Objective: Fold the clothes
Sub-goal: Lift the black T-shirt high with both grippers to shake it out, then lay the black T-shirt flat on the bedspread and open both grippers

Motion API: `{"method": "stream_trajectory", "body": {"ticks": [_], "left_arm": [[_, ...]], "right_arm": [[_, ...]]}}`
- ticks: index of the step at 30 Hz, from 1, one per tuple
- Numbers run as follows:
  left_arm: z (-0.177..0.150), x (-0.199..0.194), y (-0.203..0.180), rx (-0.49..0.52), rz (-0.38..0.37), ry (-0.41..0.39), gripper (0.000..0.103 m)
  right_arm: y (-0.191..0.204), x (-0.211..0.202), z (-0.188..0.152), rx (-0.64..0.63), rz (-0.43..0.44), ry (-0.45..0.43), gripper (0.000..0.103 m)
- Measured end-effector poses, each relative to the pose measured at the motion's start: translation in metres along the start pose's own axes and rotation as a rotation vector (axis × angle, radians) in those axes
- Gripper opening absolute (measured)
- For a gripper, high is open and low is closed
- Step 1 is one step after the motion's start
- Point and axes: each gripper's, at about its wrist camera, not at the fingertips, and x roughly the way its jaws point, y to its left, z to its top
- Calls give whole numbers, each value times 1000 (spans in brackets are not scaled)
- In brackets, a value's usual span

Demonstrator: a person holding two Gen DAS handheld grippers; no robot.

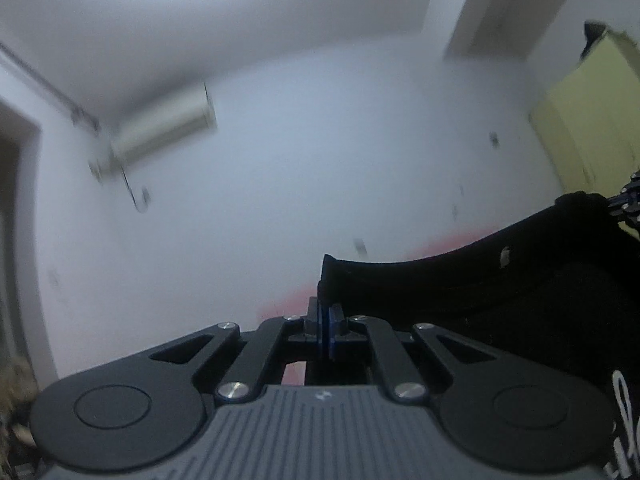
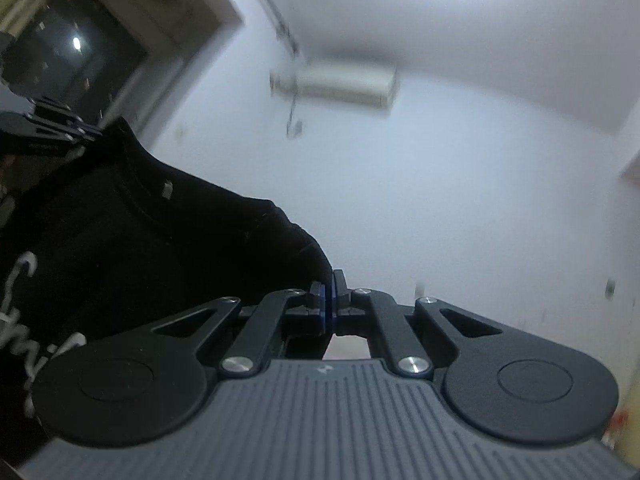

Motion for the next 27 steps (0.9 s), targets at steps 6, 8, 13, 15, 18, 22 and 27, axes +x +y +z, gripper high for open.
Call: {"method": "stream_trajectory", "body": {"ticks": [6,8,13,15,18,22,27], "left_arm": [[-124,145,-21,-49,-53,246,4],[-169,197,-30,-48,-48,333,3],[-268,312,-34,-51,-3,545,0],[-300,341,-28,-76,0,606,0],[-350,362,-35,-113,-23,706,0],[-398,348,-44,-191,-128,792,10],[-406,336,-44,-105,-197,816,28]], "right_arm": [[9,139,-115,14,18,273,1],[15,192,-161,22,21,357,1],[30,304,-268,-1,-1,545,1],[36,338,-303,4,4,617,1],[50,373,-352,13,38,705,1],[89,371,-405,-20,86,812,2],[86,358,-449,63,103,930,32]]}}
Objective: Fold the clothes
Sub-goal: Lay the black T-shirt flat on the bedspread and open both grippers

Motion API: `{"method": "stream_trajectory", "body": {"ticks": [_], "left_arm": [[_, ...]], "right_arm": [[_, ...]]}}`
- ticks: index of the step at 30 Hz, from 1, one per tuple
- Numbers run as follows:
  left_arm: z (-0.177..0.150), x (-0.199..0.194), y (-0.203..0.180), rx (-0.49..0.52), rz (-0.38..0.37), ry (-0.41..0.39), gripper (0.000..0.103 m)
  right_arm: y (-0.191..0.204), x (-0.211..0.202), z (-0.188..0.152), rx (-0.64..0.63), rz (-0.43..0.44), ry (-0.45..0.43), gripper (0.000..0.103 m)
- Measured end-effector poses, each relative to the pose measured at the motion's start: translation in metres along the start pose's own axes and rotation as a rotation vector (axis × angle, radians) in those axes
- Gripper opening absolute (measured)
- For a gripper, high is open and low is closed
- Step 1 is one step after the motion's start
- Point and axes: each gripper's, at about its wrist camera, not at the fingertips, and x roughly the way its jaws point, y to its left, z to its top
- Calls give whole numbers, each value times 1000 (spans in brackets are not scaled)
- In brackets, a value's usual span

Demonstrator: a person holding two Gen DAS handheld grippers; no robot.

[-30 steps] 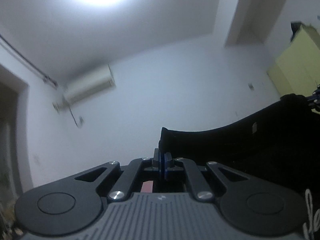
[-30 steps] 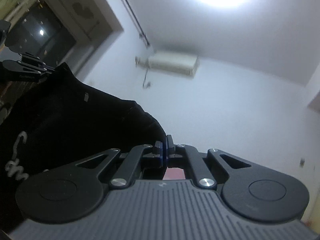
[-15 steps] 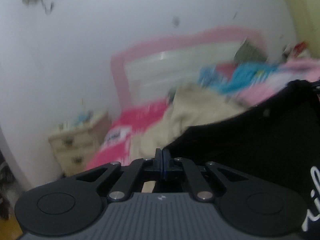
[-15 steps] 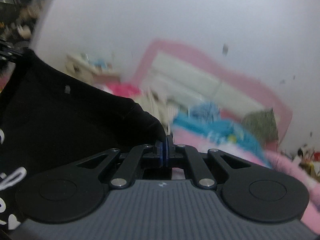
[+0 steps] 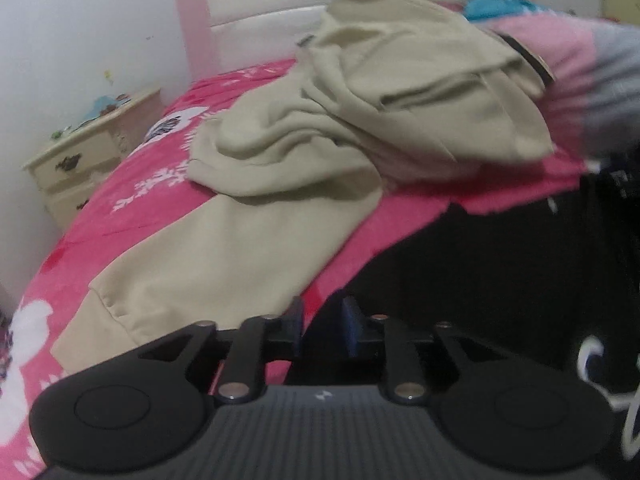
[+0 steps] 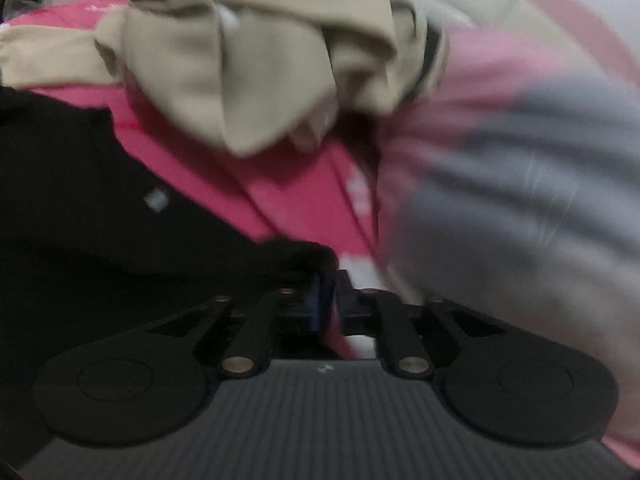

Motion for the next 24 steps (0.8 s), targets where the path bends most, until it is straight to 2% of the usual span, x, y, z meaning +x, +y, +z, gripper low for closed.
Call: {"method": "stream_trajectory", "body": {"ticks": [1,3,8,10,13,15,18,21,22,24], "left_arm": [[-1,-2,3,9,-1,8,33],[-1,-5,10,12,2,21,35],[-3,-34,54,-54,10,49,52],[-10,-44,74,-102,-15,88,54],[-23,-56,96,-172,-63,130,55],[-29,-54,100,-190,-89,145,56],[-36,-50,100,-211,-142,161,56],[-42,-50,97,-244,-215,170,57],[-45,-50,97,-265,-240,175,57],[-51,-48,94,-305,-277,196,50]], "right_arm": [[-6,0,-3,33,4,-1,45],[-20,-5,-6,108,18,-14,50],[-49,-57,-9,280,74,-69,60],[-52,-83,-10,280,76,-112,69],[-54,-107,1,234,26,-201,75],[-56,-116,13,262,1,-249,77],[-54,-122,34,379,144,-282,77],[-26,-109,57,434,338,-243,76],[-13,-107,62,433,369,-222,76],[10,-106,65,425,406,-200,75]]}}
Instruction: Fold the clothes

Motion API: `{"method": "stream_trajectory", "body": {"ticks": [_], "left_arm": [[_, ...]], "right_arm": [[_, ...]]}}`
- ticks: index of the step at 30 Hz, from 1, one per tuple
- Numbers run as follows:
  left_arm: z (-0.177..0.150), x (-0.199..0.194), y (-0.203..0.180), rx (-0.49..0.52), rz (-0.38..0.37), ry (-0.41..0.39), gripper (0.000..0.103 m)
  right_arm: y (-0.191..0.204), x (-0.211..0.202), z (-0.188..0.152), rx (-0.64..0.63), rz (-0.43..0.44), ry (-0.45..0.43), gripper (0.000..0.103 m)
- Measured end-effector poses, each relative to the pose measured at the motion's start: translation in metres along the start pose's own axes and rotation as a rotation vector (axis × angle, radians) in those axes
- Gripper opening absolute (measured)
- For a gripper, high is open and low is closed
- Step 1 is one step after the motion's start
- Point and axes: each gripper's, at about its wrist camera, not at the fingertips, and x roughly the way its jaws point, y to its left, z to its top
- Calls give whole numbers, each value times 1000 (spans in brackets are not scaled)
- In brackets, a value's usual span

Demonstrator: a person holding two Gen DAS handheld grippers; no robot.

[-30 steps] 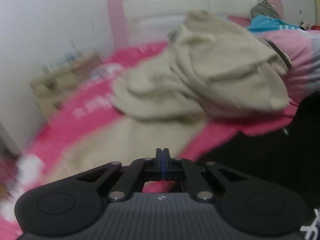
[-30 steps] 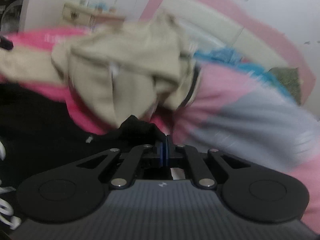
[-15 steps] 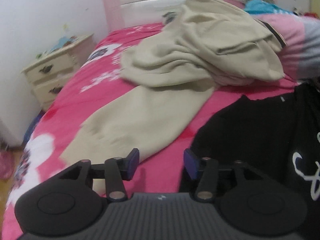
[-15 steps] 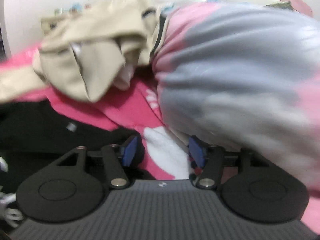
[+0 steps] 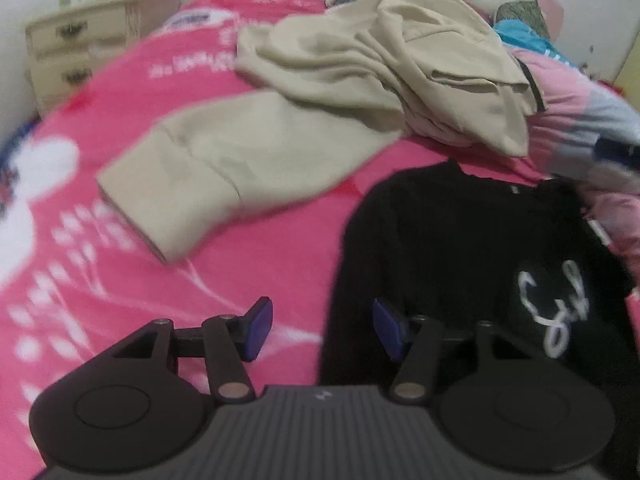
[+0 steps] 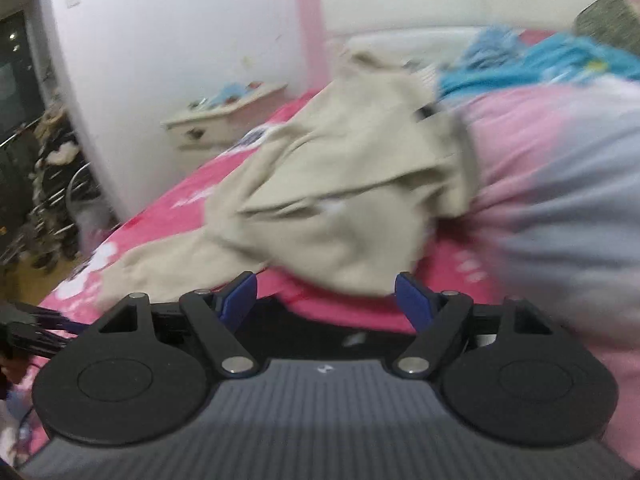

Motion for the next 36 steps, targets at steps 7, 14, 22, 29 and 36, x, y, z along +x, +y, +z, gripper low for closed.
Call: {"method": "stream_trajectory", "body": {"ticks": [7,14,22,29,36], "left_arm": [[10,-10,-6,6,150,-13,0],[61,-26,-10,148,508,-171,1],[61,13,27,52,792,-53,18],[9,-123,-36,-11,538,-167,63],[-111,-192,-105,-92,166,22,70]], "right_arm": [[36,-24,-51,6,27,84,75],[30,-85,-81,-17,-84,96,75],[5,-125,-118,113,-141,133,75],[-4,-176,-139,172,-115,131,76],[-7,-208,-186,354,-61,256,76]]}}
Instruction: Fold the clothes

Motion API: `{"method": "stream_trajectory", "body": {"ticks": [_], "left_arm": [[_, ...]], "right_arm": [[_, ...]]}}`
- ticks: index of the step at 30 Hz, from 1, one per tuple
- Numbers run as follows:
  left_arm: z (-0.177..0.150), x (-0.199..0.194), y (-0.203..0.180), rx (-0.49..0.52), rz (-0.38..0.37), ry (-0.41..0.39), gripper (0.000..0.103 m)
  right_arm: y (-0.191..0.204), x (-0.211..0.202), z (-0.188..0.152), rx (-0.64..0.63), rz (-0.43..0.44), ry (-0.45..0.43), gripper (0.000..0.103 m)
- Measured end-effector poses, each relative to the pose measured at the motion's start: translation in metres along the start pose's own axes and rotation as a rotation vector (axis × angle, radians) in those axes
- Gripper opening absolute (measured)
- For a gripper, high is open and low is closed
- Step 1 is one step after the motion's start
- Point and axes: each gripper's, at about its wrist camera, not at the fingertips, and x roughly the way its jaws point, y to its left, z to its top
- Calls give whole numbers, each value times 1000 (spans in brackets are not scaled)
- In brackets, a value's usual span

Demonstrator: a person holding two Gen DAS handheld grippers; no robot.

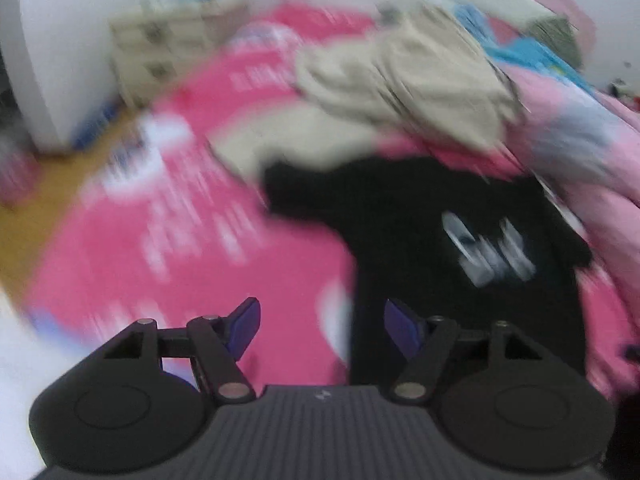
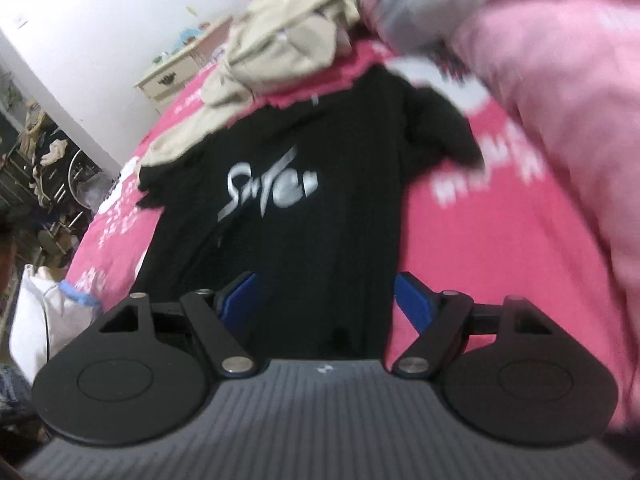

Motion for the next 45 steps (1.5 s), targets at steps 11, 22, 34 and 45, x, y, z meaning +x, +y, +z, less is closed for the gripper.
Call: {"method": "stream_trajectory", "body": {"ticks": [11,22,34,45], "left_arm": [[-161,2,7,-162,7,82,58],[-175,21,37,-248,-3,121,56],[-183,26,35,-178,-29,60,60],[-192,27,14,-71,43,27,57]], "right_arm": [[28,-57,-39,-80,-23,1,76],[86,25,-97,-373,194,438,63],[8,18,-110,263,-21,436,64],[-2,26,-133,403,40,474,4]]}}
